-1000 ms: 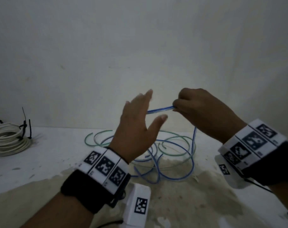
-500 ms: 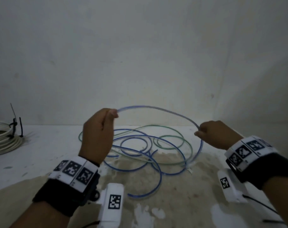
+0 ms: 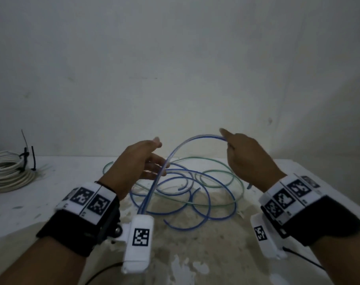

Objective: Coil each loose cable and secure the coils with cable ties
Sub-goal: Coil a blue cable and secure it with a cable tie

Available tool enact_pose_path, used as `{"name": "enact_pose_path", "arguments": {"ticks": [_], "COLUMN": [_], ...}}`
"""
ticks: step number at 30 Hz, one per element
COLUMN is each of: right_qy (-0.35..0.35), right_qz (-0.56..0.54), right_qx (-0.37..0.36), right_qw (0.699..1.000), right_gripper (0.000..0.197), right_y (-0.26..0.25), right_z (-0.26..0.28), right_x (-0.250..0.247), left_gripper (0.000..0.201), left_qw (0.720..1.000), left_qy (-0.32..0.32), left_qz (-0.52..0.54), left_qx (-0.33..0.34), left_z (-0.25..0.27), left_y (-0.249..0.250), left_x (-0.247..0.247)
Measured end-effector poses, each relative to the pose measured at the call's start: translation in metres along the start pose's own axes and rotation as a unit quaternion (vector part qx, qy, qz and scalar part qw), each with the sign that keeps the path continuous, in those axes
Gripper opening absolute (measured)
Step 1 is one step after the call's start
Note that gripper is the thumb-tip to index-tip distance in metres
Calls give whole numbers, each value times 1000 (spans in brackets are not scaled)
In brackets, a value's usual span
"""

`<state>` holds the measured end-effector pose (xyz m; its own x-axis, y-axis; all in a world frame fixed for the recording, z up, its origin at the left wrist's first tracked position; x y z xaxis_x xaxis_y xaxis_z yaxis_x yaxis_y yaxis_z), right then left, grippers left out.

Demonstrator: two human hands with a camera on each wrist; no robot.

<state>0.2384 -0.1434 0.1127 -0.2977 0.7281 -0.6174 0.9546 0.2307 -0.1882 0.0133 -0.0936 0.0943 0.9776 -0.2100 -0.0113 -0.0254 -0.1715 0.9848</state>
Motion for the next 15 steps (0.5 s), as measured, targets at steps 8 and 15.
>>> {"name": "enact_pose_path", "arguments": {"ticks": [8,15], "right_qy": [-118,-258], "right_qz": [-187,-254], "right_qx": [145,105], "right_qw": [964,926], "right_gripper": [26,51], "right_y": [-24,-57], "right_z": [12,39], "right_x": [22,24], "left_gripper": [25,26], "left_qw": [990,953], "left_qy": [-67,2], "left_qz": [101,276], "left_qx": [-73,-127], "left_z": [13,0], "left_y": [-3,-10], "left_x": [18,-3]}}
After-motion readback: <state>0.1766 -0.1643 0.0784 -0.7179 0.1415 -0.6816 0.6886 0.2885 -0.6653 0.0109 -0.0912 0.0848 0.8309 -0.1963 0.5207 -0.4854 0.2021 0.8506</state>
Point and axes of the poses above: each hand's wrist, its own z-axis away from the middle knuckle, its own x-axis out of the palm, y = z × x, the point moved 4 cm from there along -z, towards the middle knuckle, and after that the axes turned 8 degrees about y, right-handed, at the moved point
